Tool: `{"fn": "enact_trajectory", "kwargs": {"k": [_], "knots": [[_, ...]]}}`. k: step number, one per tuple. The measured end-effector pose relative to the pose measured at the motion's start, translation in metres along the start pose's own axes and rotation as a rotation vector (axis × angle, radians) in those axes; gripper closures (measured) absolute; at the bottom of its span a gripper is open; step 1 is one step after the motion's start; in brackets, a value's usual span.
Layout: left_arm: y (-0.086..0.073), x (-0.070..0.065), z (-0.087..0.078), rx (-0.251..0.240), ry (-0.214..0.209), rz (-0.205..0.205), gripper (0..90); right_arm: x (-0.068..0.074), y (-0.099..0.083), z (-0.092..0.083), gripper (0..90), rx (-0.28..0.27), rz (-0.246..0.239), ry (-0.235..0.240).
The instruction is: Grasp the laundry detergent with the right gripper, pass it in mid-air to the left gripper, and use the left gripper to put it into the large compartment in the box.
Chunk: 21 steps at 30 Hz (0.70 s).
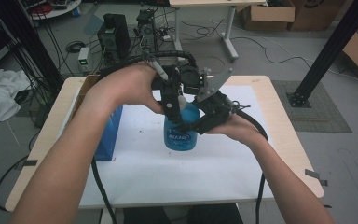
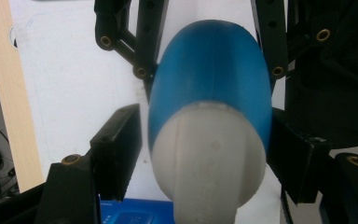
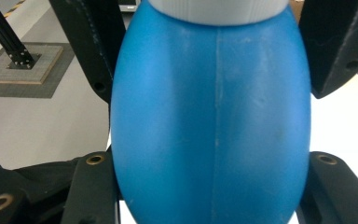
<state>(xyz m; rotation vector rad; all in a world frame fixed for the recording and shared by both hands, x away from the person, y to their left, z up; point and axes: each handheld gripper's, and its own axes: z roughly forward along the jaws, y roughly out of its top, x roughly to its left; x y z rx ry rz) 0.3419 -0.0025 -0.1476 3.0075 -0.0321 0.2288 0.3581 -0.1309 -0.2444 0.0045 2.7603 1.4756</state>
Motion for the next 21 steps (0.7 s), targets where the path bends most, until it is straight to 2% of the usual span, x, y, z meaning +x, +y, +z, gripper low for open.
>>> {"fn": "enact_trajectory", "kwargs": {"k": [21], "knots": [[-0.0003,-0.0009,-0.0002,0.0,-0.009,-0.001,37.4,0.0002,0.0003,-0.0006,44.1,0.002,-0.004,-0.009]]}}
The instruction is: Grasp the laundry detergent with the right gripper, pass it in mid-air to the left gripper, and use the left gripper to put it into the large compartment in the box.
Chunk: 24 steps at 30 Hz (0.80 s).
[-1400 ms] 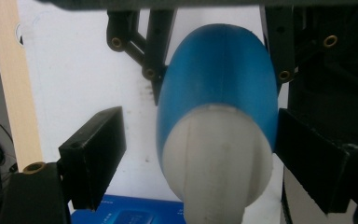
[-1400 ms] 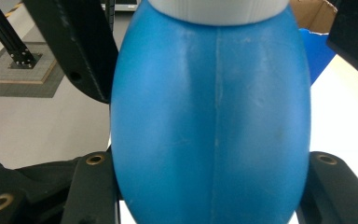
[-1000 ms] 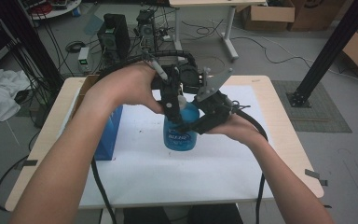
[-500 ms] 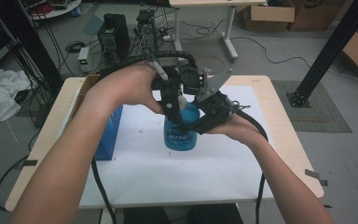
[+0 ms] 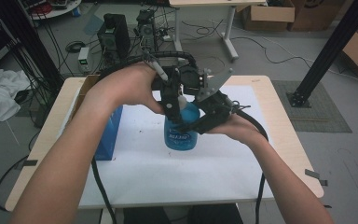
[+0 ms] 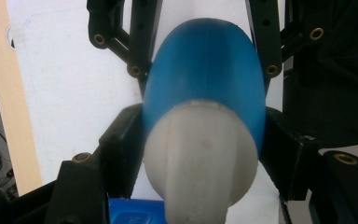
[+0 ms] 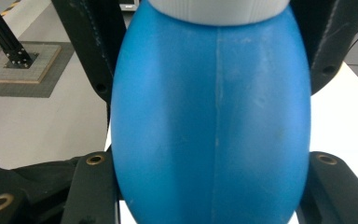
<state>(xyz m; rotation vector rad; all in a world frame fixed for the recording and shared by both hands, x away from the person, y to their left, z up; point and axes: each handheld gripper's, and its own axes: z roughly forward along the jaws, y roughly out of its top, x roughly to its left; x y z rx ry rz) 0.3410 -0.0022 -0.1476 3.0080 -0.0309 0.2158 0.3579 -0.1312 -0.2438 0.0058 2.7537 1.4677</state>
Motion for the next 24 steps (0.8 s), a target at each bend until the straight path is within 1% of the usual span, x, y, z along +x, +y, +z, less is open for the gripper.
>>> {"fn": "enact_trajectory", "kwargs": {"k": [7,8,9,10,11,12,16,18,24], "knots": [[-0.0009,-0.0004,0.0005,0.004,0.001,-0.004,37.5,0.0001,0.0006,0.0013,44.1,0.005,-0.005,0.002],[-0.001,-0.0003,0.0007,0.005,-0.001,-0.005,37.5,0.0002,0.0007,0.0013,44.1,0.007,-0.003,0.001],[-0.001,-0.0002,0.0009,0.007,-0.003,-0.004,37.6,0.0017,0.0013,0.0015,44.1,0.006,0.014,0.013],[-0.0009,-0.0002,0.0013,0.009,-0.004,-0.003,37.6,0.0013,0.0014,0.0018,44.1,0.012,0.005,0.005],[-0.0008,-0.0003,0.0016,0.012,-0.004,-0.001,37.6,-0.0008,0.001,0.0022,44.1,0.022,-0.024,-0.015],[-0.0008,-0.0004,0.0017,0.013,-0.004,-0.001,37.7,0.0021,0.0015,0.0024,44.1,0.014,0.011,0.012],[-0.0009,-0.0001,0.0022,0.01,-0.011,0.0,37.9,0.0024,0.0017,0.0026,44.1,0.016,0.014,0.017],[-0.0007,-0.0002,0.0019,0.013,-0.008,0.007,38.0,0.0023,0.0018,0.0027,44.1,0.018,0.014,0.017],[-0.0012,0.002,0.0017,0.009,-0.01,0.009,38.3,0.0016,0.0018,0.0022,44.1,0.017,0.018,0.014]]}}
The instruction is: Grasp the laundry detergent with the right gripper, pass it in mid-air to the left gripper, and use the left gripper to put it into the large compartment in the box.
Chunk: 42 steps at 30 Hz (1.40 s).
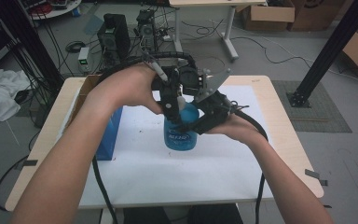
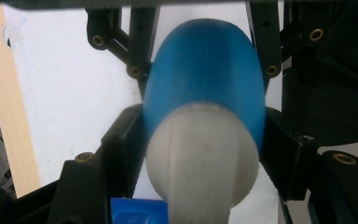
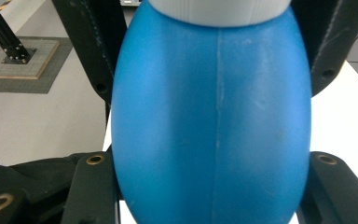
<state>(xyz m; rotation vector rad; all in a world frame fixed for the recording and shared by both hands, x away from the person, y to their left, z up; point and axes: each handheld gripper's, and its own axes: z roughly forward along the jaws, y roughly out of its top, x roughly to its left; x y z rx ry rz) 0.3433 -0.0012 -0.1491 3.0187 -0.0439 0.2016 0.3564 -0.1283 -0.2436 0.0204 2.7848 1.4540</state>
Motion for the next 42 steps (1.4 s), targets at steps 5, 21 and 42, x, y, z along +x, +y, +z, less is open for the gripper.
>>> {"fn": "enact_trajectory", "kwargs": {"k": [5,21,42], "knots": [[-0.001,0.002,0.0,0.002,-0.014,-0.007,38.5,-0.001,0.001,0.0,43.7,0.006,0.005,0.009],[-0.016,0.013,-0.011,0.042,-0.018,-0.136,38.8,-0.011,-0.005,0.002,16.0,0.02,0.034,-0.043],[-0.094,0.062,-0.068,0.066,0.059,-0.828,38.8,-0.021,-0.039,-0.035,18.8,0.303,0.038,-0.225]]}}
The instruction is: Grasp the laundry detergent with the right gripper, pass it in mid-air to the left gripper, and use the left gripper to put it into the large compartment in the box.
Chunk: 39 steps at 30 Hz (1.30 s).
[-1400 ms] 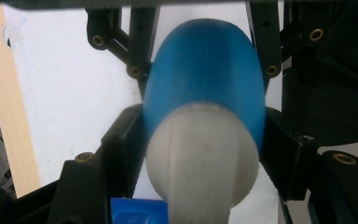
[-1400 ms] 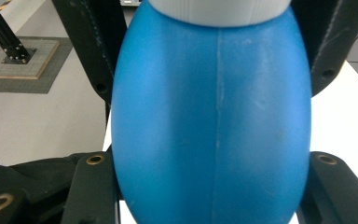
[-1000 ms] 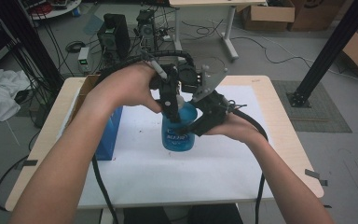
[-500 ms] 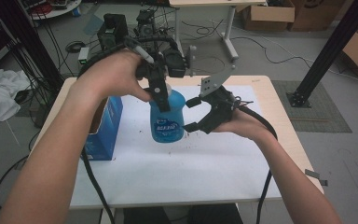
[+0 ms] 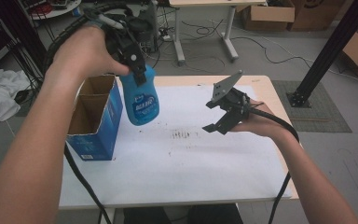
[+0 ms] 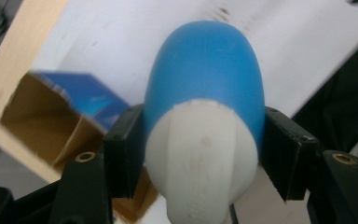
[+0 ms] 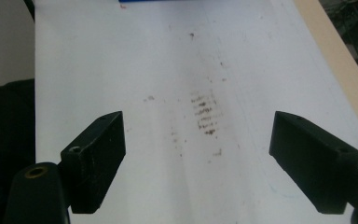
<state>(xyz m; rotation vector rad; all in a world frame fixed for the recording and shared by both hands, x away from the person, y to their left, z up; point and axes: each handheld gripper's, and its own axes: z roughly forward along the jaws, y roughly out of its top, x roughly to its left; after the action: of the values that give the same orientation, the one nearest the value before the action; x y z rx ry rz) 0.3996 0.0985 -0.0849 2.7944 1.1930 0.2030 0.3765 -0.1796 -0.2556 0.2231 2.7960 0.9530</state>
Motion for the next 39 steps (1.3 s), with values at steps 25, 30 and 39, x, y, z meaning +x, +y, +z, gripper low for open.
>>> {"fn": "enact_trajectory", "kwargs": {"k": [25,30,39], "knots": [[-0.08,0.1,0.001,0.017,0.143,-0.676,38.8,-0.018,-0.043,-0.031,20.1,0.261,0.044,-0.033],[-0.085,0.106,0.01,0.027,0.135,-0.701,38.8,-0.019,-0.046,-0.035,20.3,0.256,0.062,-0.03],[-0.088,0.111,0.03,0.041,0.124,-0.717,38.8,-0.02,-0.05,-0.038,20.9,0.251,0.07,-0.033]]}}
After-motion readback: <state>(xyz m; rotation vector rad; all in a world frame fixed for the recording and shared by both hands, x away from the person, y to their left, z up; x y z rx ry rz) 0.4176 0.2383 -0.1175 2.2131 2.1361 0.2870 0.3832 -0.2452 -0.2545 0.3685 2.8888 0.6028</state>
